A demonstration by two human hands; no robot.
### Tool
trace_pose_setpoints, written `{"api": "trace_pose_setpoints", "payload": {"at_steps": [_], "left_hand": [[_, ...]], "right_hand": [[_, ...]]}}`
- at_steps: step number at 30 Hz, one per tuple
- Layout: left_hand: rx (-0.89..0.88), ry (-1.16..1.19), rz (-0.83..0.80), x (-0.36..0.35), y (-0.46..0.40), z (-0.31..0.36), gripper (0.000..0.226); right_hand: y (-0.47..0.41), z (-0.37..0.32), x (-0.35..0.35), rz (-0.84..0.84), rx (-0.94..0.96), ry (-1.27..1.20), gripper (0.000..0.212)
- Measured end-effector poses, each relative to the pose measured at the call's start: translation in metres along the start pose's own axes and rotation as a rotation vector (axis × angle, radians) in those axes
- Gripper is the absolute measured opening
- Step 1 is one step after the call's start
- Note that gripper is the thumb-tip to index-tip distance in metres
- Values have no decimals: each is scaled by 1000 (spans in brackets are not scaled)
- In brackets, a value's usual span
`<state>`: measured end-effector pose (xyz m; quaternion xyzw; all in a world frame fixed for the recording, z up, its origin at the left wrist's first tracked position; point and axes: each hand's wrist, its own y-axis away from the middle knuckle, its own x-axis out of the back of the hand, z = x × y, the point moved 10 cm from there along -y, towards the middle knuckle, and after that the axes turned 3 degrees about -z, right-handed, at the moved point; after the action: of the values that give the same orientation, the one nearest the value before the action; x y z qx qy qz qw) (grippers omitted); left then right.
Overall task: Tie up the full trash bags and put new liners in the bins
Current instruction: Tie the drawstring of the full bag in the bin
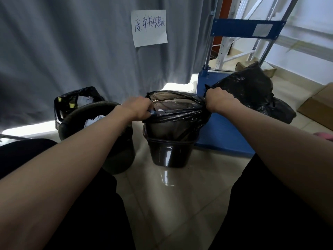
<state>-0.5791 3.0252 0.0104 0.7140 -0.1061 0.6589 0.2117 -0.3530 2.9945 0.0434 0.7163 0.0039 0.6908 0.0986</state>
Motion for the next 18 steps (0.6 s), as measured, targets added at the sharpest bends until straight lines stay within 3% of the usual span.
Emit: {"api": "trace_pose_setpoints", "payload": {"at_steps": [8, 10, 14, 18], "left_hand": [[-66, 189, 67, 35, -1, 11, 11], [-86, 177, 51, 43, 1, 16, 13], [-123, 204, 7, 61, 8, 27, 20], [-202, 257, 156, 99, 13, 45, 15]], "right_hand": [[3, 7, -1, -44, 15, -8, 25], [2, 7, -16, -181, 34, -68, 20], [24, -8, -65, -647, 115, -166, 16], [32, -10, -72, -733, 154, -141, 24]]}}
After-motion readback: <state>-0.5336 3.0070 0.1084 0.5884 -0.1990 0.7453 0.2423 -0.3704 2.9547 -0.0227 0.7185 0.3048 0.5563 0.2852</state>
